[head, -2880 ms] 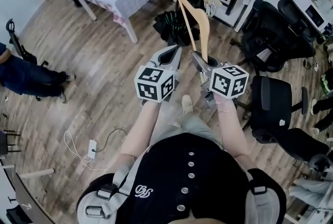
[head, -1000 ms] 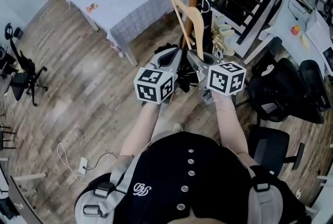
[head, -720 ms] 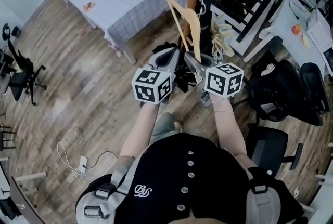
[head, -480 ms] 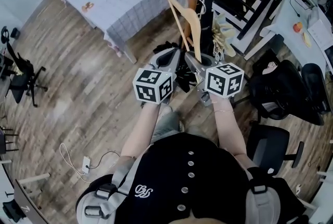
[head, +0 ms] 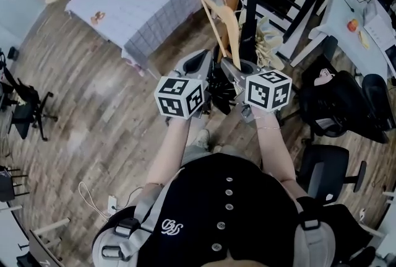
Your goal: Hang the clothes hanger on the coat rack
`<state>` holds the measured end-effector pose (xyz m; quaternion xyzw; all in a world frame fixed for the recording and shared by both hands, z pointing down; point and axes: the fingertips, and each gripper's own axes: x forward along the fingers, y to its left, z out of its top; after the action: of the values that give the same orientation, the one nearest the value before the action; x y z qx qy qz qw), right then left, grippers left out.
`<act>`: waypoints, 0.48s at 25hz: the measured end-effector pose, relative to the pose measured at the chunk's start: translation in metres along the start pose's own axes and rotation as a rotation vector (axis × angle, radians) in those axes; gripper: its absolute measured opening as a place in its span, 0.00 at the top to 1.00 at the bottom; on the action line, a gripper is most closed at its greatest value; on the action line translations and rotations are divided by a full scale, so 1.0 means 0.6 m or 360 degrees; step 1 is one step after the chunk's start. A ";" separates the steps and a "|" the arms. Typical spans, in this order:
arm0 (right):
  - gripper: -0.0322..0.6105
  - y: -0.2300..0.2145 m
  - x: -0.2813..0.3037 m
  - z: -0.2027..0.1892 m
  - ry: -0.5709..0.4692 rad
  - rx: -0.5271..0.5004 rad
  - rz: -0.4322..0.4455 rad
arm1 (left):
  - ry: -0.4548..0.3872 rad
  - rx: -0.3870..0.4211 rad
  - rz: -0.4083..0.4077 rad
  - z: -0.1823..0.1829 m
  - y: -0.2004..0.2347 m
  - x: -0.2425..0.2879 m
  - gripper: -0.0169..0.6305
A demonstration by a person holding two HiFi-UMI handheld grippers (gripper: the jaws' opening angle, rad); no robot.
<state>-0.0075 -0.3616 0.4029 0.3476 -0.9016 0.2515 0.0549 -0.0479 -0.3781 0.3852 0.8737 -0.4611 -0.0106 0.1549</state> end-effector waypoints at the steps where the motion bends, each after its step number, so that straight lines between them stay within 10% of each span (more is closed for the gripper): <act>1: 0.96 -0.002 0.003 0.005 -0.0004 0.0000 -0.0006 | -0.0006 -0.0002 -0.0008 0.005 0.003 0.005 0.98; 12: 0.96 -0.018 0.048 0.041 -0.0031 -0.0008 -0.0017 | -0.0090 0.0058 -0.0153 0.052 0.016 0.043 0.97</act>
<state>-0.0203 -0.3975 0.3938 0.3548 -0.9009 0.2454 0.0483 -0.0460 -0.4122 0.3612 0.8968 -0.4230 -0.0344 0.1250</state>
